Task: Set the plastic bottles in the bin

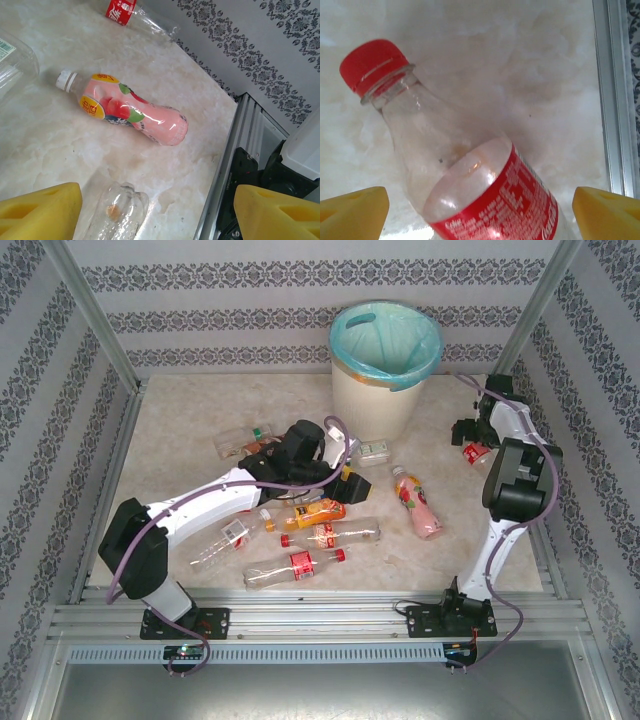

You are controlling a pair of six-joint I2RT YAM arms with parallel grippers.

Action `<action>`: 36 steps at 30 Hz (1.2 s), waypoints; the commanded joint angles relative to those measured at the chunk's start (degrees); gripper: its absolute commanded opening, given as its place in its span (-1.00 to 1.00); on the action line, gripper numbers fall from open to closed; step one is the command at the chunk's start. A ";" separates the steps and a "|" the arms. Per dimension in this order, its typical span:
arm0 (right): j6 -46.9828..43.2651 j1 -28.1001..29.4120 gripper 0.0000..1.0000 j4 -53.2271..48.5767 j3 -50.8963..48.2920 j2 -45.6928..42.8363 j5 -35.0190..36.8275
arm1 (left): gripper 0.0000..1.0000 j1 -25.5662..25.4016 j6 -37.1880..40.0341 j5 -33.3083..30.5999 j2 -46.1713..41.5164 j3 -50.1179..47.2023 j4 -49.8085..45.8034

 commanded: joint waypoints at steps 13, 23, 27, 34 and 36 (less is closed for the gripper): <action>-2.07 -0.75 0.46 -5.81 1.98 4.22 -3.20 | 0.61 -0.65 0.05 1.67 3.30 3.06 1.23; 2.24 -1.52 0.19 -6.49 -0.06 0.43 -3.99 | 0.62 -0.57 3.33 1.72 1.66 5.07 -0.64; 4.86 -1.59 0.14 -4.63 -2.89 -3.79 -5.17 | 0.62 -0.48 4.93 1.57 0.69 6.66 -2.00; 11.27 -1.18 0.06 1.44 -10.32 -15.54 -9.00 | 0.66 -0.07 9.02 -0.84 0.74 14.26 -7.39; 12.97 -0.47 0.03 3.16 -12.44 -19.36 -9.47 | 0.67 0.36 9.97 -3.12 1.84 17.95 -9.47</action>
